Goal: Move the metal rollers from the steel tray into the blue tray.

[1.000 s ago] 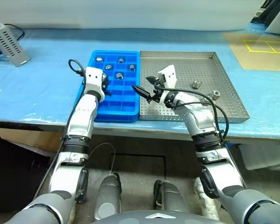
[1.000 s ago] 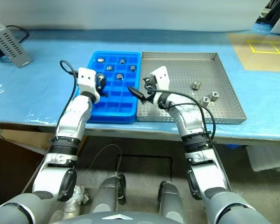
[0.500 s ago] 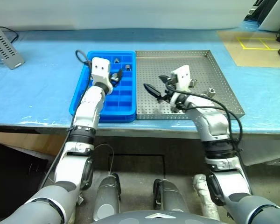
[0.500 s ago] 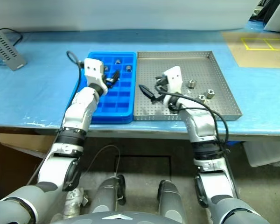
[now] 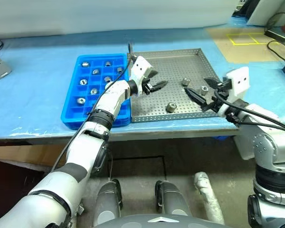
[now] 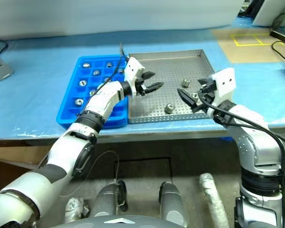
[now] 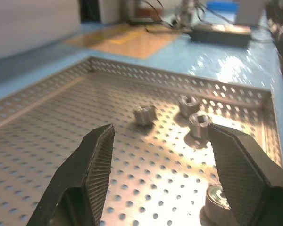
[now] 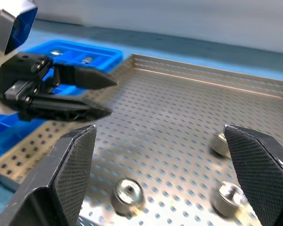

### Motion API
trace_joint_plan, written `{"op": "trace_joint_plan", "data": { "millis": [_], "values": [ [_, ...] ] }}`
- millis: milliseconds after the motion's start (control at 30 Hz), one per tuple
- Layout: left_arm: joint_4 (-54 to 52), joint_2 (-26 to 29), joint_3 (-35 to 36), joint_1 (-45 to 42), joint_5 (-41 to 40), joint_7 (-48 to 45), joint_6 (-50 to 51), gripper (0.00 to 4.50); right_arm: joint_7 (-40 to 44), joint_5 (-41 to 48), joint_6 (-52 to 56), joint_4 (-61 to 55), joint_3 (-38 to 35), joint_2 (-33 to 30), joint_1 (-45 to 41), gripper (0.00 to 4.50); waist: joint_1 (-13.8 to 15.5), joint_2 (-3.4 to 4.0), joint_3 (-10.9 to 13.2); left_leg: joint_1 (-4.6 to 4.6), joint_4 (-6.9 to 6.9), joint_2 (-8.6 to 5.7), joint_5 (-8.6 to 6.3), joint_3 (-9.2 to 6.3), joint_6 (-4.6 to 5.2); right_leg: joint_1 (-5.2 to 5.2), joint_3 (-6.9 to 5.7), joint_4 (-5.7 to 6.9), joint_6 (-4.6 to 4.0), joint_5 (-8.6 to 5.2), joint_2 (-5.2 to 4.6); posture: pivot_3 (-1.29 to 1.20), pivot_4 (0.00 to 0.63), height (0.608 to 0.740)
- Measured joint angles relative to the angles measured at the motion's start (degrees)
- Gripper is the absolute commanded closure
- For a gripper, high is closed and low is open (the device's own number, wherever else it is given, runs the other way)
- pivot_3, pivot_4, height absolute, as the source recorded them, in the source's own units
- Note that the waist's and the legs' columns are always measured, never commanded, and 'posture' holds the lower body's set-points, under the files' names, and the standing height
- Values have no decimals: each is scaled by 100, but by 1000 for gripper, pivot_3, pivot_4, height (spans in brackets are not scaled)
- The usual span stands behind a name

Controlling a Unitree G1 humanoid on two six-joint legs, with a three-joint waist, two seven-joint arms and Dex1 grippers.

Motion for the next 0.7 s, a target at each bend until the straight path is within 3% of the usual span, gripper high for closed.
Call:
{"op": "trace_joint_plan", "data": {
  "millis": [200,433,700],
  "values": [
    [1304,-224,-91,-767,466,580,0,1202,-393,208,289,-600,-634,8,651,0,-210,2,-1,0,0,-1,-17,32,26,-2,15,-18,1,0,-4,-702,150,740],
    [1725,-518,-114,-882,772,507,297,1202,-739,314,376,-1031,-931,87,1258,0,-531,2,-1,-6,2,-10,-26,37,40,0,14,-33,1,-1,-11,-761,150,740],
    [1814,-442,-304,-679,1267,799,609,1202,-902,416,372,-1122,-1058,100,1507,0,-996,3,-2,-27,5,-18,-36,33,56,0,1,-61,4,-1,-15,-759,150,740]
  ]
}}
